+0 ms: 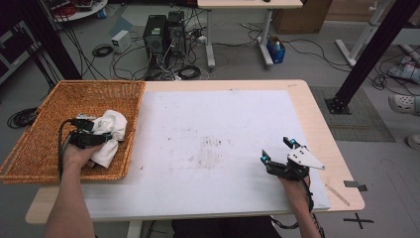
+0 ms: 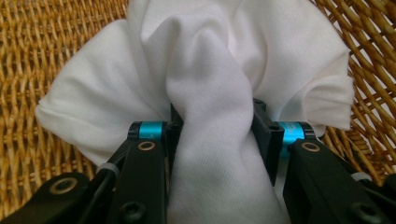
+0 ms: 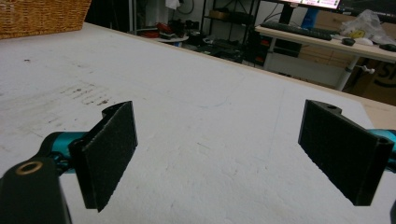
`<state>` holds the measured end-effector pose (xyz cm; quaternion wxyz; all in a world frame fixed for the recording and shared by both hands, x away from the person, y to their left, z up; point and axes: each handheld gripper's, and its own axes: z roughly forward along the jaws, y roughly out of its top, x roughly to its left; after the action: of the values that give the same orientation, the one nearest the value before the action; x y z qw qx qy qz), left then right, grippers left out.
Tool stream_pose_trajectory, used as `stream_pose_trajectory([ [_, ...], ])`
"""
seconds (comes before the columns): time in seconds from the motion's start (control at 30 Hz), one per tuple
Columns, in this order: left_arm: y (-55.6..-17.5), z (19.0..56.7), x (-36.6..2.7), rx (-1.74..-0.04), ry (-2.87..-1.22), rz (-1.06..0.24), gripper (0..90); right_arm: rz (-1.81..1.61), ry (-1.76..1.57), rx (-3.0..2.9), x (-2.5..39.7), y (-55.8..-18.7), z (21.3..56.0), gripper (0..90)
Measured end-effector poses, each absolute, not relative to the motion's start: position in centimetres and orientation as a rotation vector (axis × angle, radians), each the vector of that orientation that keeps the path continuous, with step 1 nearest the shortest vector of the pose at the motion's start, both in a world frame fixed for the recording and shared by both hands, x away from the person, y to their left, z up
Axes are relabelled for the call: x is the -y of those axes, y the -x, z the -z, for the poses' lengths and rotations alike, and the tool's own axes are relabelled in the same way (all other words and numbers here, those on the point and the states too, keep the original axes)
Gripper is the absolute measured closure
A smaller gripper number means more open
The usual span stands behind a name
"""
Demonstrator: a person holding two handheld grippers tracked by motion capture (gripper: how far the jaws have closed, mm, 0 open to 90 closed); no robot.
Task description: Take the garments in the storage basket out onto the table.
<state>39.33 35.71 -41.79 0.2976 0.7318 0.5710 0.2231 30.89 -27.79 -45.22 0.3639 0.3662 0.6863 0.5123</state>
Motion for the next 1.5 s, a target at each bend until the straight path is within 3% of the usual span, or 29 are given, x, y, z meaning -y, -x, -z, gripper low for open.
stream_pose_trajectory([
  [0.33, -38.7, 38.4, -35.6, -1.387, -1.818, -0.715, 65.4, -1.311, -0.931, -1.778, 27.7, -30.9, 45.2, 11.3],
  [0.83, -38.1, 30.5, -31.8, -1.09, -1.806, -0.828, 65.3, -1.306, -0.932, -1.78, 27.6, -30.9, 45.2, 11.4],
  [1.1, -38.9, 28.6, -25.1, -0.907, -1.808, -0.692, 65.0, -1.308, -0.934, -1.779, 27.6, -30.9, 45.2, 11.4],
  [1.33, -39.8, 30.6, -15.7, -0.771, -1.844, -0.56, 64.6, -1.311, -0.932, -1.777, 27.7, -30.9, 45.2, 11.4],
  [1.5, -40.4, 32.4, -11.6, -0.739, -1.844, -0.506, 64.4, -1.312, -0.929, -1.778, 27.7, -30.9, 45.2, 11.4],
])
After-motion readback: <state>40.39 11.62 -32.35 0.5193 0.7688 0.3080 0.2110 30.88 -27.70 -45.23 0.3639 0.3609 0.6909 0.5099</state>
